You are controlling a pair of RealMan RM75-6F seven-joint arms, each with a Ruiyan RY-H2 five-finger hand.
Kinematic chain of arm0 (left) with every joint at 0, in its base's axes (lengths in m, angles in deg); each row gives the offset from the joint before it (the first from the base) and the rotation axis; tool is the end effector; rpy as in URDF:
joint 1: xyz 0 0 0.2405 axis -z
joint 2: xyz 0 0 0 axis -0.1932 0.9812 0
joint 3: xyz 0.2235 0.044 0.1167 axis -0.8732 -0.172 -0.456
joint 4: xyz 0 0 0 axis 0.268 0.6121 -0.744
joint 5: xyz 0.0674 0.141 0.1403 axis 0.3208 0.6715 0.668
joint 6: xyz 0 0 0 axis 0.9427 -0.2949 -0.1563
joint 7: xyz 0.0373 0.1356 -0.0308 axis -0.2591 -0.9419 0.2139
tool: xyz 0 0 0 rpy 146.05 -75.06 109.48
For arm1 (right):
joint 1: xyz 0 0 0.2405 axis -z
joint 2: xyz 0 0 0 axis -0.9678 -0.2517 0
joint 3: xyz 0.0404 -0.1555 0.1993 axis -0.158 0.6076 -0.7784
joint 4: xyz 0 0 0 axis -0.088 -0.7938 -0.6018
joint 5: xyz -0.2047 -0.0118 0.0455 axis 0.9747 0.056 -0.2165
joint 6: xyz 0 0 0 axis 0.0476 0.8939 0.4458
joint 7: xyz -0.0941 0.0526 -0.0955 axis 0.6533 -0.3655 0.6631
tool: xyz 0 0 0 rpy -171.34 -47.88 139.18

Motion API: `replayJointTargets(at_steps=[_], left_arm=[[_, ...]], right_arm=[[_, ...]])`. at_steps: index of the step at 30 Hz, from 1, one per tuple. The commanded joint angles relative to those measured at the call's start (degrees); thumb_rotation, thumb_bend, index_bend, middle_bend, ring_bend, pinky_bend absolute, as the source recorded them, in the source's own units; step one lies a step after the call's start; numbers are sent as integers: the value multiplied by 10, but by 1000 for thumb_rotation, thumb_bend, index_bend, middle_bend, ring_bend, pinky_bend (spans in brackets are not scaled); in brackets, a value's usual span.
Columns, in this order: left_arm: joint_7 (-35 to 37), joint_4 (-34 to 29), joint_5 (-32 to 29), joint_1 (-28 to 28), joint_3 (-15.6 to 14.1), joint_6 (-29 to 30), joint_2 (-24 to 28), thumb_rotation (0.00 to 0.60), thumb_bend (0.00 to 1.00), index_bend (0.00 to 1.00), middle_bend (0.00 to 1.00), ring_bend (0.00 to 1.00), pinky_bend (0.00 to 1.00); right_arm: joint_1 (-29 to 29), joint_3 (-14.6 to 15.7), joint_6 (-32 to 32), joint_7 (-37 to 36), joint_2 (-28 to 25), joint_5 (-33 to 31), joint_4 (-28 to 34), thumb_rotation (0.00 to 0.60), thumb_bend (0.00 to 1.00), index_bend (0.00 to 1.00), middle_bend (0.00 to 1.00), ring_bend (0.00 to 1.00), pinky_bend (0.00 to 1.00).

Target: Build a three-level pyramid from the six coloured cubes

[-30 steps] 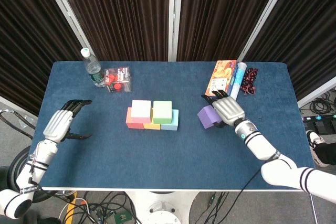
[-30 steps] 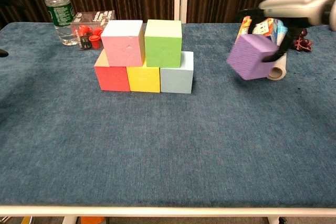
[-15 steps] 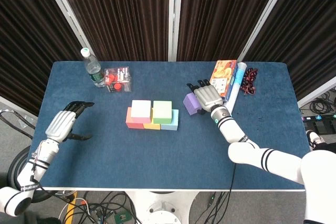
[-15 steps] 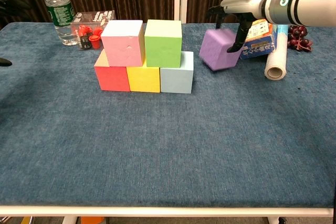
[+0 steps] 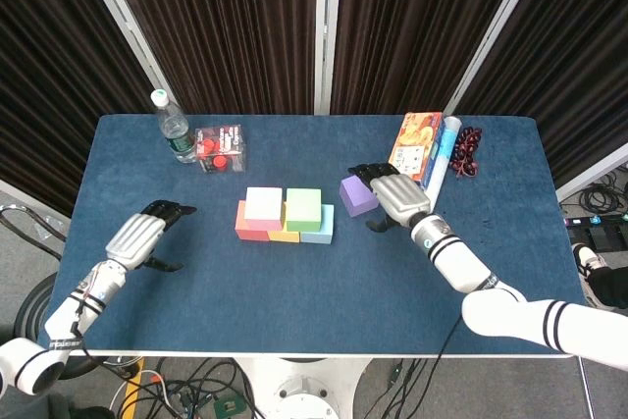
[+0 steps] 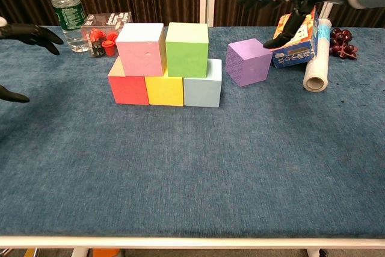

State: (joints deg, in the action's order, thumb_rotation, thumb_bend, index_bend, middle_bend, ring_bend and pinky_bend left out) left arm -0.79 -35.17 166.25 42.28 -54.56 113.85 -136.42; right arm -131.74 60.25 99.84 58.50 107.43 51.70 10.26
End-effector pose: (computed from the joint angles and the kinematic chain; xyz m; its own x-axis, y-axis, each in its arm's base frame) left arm -0.2505 0.3072 0.0639 0.2969 0.3439 0.8908 0.9259 -0.3317 -0.1805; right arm -0.0976 -0.3839 0.0569 0.3368 -0.4753 0.8129 -0.9291 -0.3080 0.2049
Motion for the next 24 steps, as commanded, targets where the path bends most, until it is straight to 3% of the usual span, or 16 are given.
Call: replayJointTargets(at_steps=[1,7,13,24], left_arm=[[2,11,5,11,-4,-14,-11,600,22,155,195,113,106],[-13,18,1,30,-10,-49,-17,600,44,155,201,113,105],[-24,20,-13,45,-13,-84,-21,600,130,173,202,103,100],[-94,22,-36,68,-10,-115,-38,600,201,188,195,54,71]], right_arm=[[82,-42,-87,-179,-81,64,70,600,290,0,72,0,0],[109,-64,-180,-285,-87,98,37,600,332,0,72,0,0],[98,-71,-249,-325,-63,121,-14,600,393,0,96,0,0],[20,-44,-317,-355,-30,95,-67,600,446,0,98,0,0]])
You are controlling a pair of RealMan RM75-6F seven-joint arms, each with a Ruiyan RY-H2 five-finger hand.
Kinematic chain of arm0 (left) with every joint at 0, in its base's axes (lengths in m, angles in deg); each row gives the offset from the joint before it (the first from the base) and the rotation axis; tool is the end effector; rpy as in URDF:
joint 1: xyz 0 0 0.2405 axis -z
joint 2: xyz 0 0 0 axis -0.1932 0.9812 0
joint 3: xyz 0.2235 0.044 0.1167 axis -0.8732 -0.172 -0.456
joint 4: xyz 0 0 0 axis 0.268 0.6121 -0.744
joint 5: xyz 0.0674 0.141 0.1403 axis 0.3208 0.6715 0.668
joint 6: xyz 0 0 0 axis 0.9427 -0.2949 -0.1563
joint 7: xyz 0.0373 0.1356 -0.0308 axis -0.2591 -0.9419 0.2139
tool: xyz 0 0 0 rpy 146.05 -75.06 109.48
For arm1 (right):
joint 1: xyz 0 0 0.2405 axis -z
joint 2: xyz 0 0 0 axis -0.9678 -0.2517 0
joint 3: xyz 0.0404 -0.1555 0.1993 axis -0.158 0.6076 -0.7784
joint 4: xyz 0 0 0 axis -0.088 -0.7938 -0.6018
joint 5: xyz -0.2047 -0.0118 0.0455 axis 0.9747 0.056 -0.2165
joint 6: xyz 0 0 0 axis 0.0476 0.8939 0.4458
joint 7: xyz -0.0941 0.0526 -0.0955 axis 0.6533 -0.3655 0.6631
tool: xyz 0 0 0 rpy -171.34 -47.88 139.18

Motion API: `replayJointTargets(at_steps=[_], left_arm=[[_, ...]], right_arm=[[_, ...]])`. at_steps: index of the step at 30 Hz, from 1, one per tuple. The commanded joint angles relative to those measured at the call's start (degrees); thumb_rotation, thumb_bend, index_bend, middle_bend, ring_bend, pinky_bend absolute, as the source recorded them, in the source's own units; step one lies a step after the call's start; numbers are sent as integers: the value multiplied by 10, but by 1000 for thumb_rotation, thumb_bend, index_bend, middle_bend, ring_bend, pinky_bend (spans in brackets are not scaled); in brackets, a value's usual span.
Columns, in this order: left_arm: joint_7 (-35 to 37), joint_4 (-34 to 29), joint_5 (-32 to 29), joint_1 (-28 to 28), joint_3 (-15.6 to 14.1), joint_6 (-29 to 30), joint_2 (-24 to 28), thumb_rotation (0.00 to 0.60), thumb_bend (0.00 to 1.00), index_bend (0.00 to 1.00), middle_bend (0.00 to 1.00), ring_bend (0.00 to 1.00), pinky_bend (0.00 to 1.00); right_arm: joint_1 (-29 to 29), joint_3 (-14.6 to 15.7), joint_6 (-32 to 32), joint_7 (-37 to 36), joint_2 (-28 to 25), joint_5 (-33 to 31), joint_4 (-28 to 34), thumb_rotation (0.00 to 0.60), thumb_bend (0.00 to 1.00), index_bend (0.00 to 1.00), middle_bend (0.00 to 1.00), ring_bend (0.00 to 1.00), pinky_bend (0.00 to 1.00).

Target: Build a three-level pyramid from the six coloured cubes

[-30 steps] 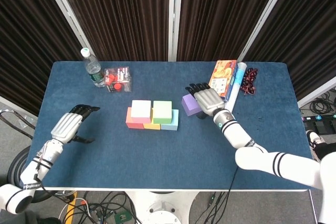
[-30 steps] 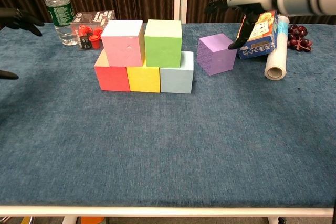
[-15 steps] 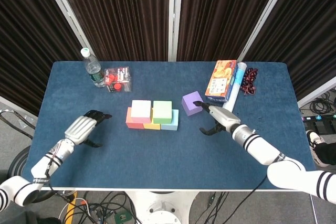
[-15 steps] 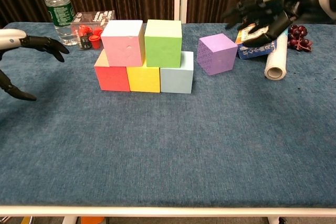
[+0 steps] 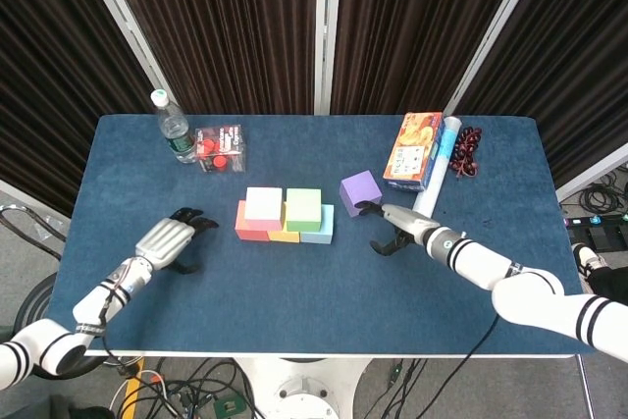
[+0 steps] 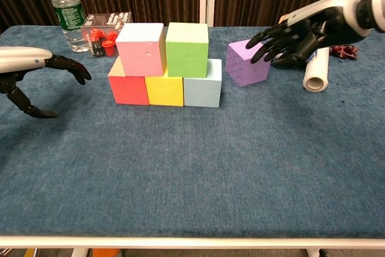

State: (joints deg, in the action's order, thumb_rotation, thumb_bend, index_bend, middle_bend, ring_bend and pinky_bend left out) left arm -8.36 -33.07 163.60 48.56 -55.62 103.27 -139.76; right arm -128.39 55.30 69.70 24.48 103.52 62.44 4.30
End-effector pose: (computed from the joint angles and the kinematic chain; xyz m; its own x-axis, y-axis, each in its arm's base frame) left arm -0.2375 0.3233 0.0265 0.4612 0.4330 0.7745 0.8668 -0.4064 -0.2890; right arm -0.1267 -0.3750 0.0528 -0.0264 -0.7986 0.6012 -0.9977 -0.0161 -0.0651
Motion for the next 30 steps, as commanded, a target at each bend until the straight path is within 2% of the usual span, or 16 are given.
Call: replayJointTargets(at_steps=[1,7,14,30], left_arm=[[-26,0,-15,5,1,-12,-6,600,201,188,195,54,71],[-27,-4,-24,6,1,-13,-10,600,200,188,195,54,71],[-17,7,-21,13,2,-14,-25,600,200,189,195,54,70],[3,32,-13,33,5,-23,-47,600,200,188,195,54,70]], right_arm=[[-19,7,-22,-18,11,-14,-9,600,446,0,98,0,0],[-33,21,-21,-26,16,-17,-16,600,447,0,97,0,0],[-57,43,-7,-34,46,-25,-42,600,446,0,98,0,0],[-93,72,38,-31,103,-40,-79,600,446,0,98,0,0]])
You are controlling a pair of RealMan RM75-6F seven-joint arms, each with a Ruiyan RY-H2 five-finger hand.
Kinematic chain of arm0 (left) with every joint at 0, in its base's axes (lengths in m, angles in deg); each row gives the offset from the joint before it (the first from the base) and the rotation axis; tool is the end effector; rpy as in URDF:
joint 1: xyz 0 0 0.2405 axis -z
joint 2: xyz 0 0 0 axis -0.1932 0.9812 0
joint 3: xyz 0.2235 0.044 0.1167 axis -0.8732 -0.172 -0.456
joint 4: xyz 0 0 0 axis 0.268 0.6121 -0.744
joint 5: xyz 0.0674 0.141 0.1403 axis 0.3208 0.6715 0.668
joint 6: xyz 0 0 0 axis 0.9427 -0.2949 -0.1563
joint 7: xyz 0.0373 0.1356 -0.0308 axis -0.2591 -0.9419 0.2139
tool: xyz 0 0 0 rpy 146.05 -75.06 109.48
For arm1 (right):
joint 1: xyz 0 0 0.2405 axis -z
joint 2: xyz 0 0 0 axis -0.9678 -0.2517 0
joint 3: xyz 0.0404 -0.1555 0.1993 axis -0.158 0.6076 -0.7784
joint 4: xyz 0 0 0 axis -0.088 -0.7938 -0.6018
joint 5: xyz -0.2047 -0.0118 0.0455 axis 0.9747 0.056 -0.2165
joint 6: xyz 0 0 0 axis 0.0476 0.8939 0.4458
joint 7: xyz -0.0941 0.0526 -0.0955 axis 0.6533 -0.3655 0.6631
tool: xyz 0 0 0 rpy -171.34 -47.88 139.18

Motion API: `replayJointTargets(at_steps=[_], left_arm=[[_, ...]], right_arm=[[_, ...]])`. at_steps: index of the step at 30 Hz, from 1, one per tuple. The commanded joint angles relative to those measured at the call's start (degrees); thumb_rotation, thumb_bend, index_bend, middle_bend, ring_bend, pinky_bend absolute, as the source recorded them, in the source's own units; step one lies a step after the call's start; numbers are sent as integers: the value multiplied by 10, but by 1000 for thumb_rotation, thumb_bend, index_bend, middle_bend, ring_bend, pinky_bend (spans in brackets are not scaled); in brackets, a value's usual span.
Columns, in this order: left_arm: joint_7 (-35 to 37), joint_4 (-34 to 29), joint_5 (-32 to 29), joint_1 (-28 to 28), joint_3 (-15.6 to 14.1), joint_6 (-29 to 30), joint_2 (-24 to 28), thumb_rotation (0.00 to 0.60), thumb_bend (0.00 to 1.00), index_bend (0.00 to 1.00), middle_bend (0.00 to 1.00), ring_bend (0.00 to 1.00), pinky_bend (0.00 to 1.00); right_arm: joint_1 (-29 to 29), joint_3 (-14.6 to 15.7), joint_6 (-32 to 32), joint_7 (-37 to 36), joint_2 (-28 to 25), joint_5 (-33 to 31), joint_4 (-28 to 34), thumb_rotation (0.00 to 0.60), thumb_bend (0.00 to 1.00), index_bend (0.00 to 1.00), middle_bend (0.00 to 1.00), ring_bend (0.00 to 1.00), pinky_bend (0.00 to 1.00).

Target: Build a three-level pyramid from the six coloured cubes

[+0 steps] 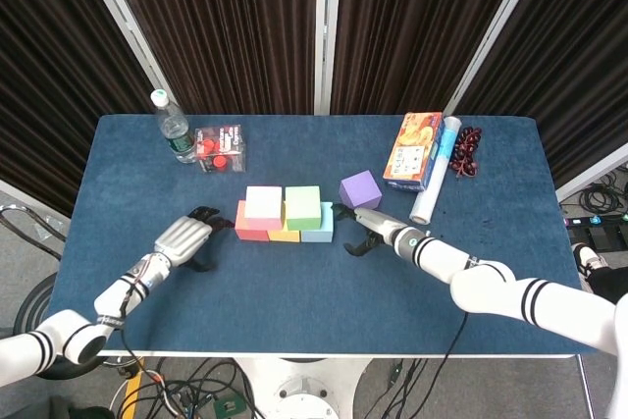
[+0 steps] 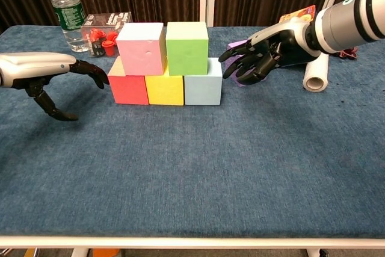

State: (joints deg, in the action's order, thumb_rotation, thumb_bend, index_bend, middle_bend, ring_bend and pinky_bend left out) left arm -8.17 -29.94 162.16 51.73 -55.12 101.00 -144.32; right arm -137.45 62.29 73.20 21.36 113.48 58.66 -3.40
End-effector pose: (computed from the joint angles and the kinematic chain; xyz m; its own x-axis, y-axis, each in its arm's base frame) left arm -0.2207 0.3352 0.0011 0.4561 0.4514 0.7669 0.8647 -0.4284 -0.2621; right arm -0.1058 -0.3866 -0.0008 -0.0450 -0.8207 0.5696 -0.9966 -0.0030 -0.0829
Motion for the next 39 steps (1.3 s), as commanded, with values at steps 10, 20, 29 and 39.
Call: replayJointTargets(at_steps=[10,20,29,39], left_arm=[[3,3,7,5,-5,3,-5,600,200,189,195,54,70],[1,-2,5,8,-7,4,-2,600,199,188,195,54,70],[-1,-23,3,-6,-15,20,16,600,200,188,194,54,70],[1,-77,6,-21,-3,64,66,600,200,188,194,54,70]], right_arm=[[-7,11,14,6,6,-2,1,600,445,0,98,0,0],[0,27,44,25,-3,7,15,600,446,0,98,0,0],[28,35,87,40,-60,18,82,600,445,0,98,0,0],[66,-9,121,27,-143,61,181,600,445,0,98,0,0]])
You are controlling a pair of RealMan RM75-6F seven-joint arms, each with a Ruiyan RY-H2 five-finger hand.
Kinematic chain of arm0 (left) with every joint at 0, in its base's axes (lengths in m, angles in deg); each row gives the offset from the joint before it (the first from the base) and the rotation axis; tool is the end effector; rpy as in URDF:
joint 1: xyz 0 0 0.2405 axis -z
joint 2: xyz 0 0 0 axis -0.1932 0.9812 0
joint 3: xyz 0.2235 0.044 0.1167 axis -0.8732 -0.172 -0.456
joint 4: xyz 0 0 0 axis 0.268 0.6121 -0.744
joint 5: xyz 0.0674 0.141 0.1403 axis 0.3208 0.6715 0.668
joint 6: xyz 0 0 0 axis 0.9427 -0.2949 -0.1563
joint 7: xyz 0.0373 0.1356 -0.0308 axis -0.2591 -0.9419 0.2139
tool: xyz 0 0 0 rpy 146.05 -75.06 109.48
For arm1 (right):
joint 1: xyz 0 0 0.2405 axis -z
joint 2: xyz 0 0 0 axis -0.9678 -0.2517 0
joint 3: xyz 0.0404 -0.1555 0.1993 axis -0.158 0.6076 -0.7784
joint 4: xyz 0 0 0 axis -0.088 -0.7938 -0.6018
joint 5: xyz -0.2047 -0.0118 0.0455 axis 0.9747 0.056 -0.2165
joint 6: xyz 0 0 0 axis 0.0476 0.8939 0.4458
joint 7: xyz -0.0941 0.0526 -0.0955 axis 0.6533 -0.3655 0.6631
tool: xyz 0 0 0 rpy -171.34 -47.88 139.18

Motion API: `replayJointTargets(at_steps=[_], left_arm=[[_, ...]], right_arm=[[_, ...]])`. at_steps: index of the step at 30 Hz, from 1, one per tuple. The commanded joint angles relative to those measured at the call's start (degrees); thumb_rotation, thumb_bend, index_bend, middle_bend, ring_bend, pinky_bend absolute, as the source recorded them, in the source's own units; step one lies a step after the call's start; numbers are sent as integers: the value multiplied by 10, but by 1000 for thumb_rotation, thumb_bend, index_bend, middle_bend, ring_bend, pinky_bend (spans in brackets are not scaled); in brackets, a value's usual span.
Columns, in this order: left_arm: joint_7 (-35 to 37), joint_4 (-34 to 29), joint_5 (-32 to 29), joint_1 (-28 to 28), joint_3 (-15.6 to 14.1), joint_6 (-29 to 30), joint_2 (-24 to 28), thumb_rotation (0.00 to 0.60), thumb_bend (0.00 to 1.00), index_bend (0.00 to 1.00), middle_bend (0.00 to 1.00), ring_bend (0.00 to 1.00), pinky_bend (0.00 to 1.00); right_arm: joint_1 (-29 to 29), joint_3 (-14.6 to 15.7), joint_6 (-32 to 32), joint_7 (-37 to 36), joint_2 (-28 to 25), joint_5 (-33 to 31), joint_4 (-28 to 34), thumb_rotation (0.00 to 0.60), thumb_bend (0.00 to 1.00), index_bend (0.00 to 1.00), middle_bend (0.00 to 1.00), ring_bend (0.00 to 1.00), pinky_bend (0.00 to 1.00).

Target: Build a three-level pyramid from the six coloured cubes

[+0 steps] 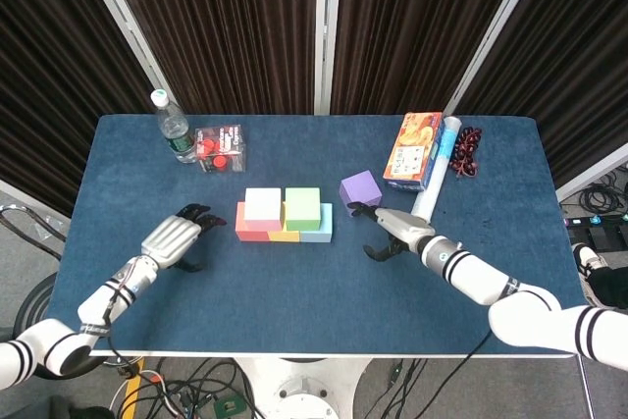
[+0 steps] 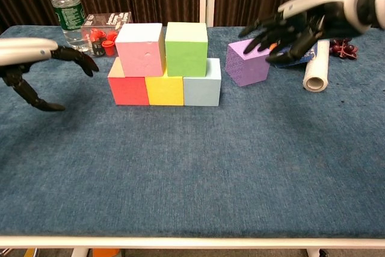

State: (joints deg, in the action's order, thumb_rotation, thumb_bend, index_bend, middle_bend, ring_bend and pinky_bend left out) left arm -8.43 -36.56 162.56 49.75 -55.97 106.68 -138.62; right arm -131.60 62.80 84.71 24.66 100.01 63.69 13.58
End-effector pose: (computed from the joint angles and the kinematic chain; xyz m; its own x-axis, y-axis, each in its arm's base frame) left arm -0.2188 0.3230 0.0325 0.4247 0.4030 0.8107 0.8715 -0.4244 -0.2457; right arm -0.1090 -0.3555 0.0612 0.0333 -0.7414 0.6702 -0.9903 -0.1151 -0.0782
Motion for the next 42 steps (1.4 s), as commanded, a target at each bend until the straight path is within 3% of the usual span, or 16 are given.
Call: replayJointTargets(at_steps=[1,11,42], left_arm=[[5,-16,3,1,9,9,13,600,199,188,194,54,70],[-14,-33,0,22,22,-8,12,600,199,188,195,54,70],[-32,-28,-12,41,19,-40,-8,600,199,188,195,54,70]], right_arm=[[6,-17,5,-7,-7,12,11,600,445,0,98,0,0],[-26,-15,-7,8,28,-13,-17,600,446,0,98,0,0],[-67,15,-1,44,67,-76,-43,600,445,0,98,0,0]])
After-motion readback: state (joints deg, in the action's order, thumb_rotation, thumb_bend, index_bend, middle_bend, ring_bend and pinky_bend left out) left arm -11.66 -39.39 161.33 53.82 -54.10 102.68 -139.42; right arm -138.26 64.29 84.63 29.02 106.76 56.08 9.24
